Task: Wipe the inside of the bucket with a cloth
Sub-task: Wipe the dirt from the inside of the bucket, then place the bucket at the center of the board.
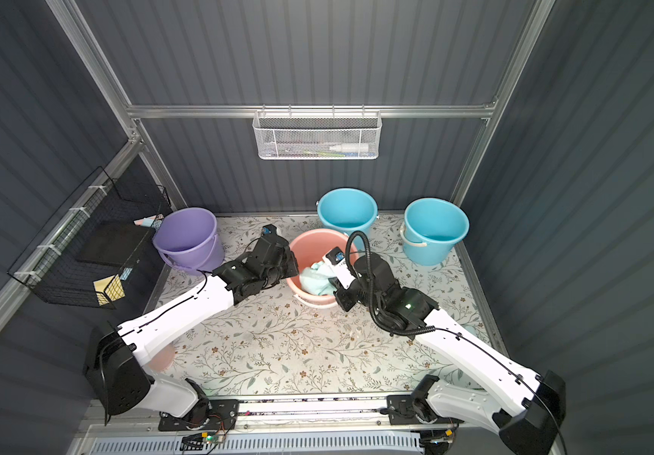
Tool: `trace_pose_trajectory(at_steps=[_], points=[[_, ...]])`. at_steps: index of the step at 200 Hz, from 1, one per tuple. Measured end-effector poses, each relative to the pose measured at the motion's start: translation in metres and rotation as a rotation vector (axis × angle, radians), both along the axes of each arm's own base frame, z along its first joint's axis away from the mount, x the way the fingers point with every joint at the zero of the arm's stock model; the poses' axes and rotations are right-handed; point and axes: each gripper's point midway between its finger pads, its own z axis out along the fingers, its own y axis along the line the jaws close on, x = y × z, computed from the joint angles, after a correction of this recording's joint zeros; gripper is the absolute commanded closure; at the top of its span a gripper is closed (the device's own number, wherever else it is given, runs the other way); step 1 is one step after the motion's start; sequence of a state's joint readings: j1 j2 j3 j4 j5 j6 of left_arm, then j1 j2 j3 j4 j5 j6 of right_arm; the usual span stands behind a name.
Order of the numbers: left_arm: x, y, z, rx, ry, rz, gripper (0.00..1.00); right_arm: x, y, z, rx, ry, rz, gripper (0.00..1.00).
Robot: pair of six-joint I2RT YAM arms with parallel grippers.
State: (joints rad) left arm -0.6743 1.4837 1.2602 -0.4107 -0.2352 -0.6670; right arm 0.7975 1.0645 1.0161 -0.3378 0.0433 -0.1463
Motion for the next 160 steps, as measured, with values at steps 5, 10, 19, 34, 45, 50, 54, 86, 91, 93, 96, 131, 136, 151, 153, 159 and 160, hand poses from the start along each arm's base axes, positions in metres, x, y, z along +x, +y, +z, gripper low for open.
trace_pose_trajectory(at_steps=[5, 10, 19, 34, 45, 50, 54, 86, 91, 93, 96, 131, 136, 151, 153, 159, 160], points=[[0.002, 0.006, 0.0, 0.001, 0.003, 0.025, 1.0, 0.002, -0.004, 0.009, 0.009, -0.025, -0.023, 1.0], [0.005, 0.012, 0.0, 0.002, 0.007, 0.053, 1.0, 0.004, -0.008, 0.016, 0.014, -0.044, -0.04, 1.0], [0.011, 0.022, 0.001, 0.003, 0.011, 0.095, 1.0, 0.004, -0.014, 0.031, 0.025, -0.081, -0.064, 1.0], [0.024, 0.036, 0.001, -0.002, 0.012, 0.158, 1.0, 0.004, -0.024, 0.053, 0.04, -0.131, -0.095, 1.0], [0.032, 0.046, -0.002, -0.004, 0.017, 0.194, 1.0, 0.002, -0.031, 0.066, 0.046, -0.162, -0.114, 1.0], [0.035, 0.051, -0.005, -0.003, 0.021, 0.211, 1.0, 0.002, -0.034, 0.07, 0.047, -0.173, -0.12, 1.0], [0.038, 0.055, -0.007, 0.0, 0.026, 0.223, 1.0, 0.0, -0.037, 0.074, 0.05, -0.183, -0.126, 1.0], [0.062, 0.085, -0.03, 0.013, 0.067, 0.302, 1.0, -0.007, -0.054, 0.083, 0.033, -0.22, -0.155, 1.0], [0.068, 0.09, -0.033, 0.013, 0.072, 0.316, 1.0, -0.007, -0.055, 0.083, 0.03, -0.221, -0.157, 1.0], [0.071, 0.093, -0.034, 0.012, 0.075, 0.321, 1.0, -0.008, -0.056, 0.083, 0.028, -0.222, -0.158, 1.0], [0.074, 0.094, -0.034, 0.01, 0.075, 0.327, 1.0, -0.008, -0.057, 0.083, 0.026, -0.223, -0.16, 1.0], [0.126, 0.122, -0.034, -0.019, 0.061, 0.392, 1.0, -0.012, -0.064, 0.079, -0.005, -0.216, -0.166, 1.0], [0.134, 0.126, -0.031, -0.025, 0.053, 0.401, 1.0, -0.012, -0.064, 0.078, -0.007, -0.215, -0.165, 1.0], [0.155, 0.135, -0.027, -0.037, 0.037, 0.417, 1.0, -0.014, -0.066, 0.076, -0.015, -0.209, -0.165, 1.0], [0.158, 0.137, -0.027, -0.038, 0.035, 0.421, 1.0, -0.014, -0.066, 0.076, -0.016, -0.208, -0.164, 1.0], [0.166, 0.139, -0.025, -0.045, 0.028, 0.426, 1.0, -0.014, -0.067, 0.076, -0.018, -0.207, -0.164, 1.0], [0.168, 0.14, -0.025, -0.045, 0.027, 0.427, 1.0, -0.014, -0.067, 0.076, -0.018, -0.207, -0.164, 1.0]])
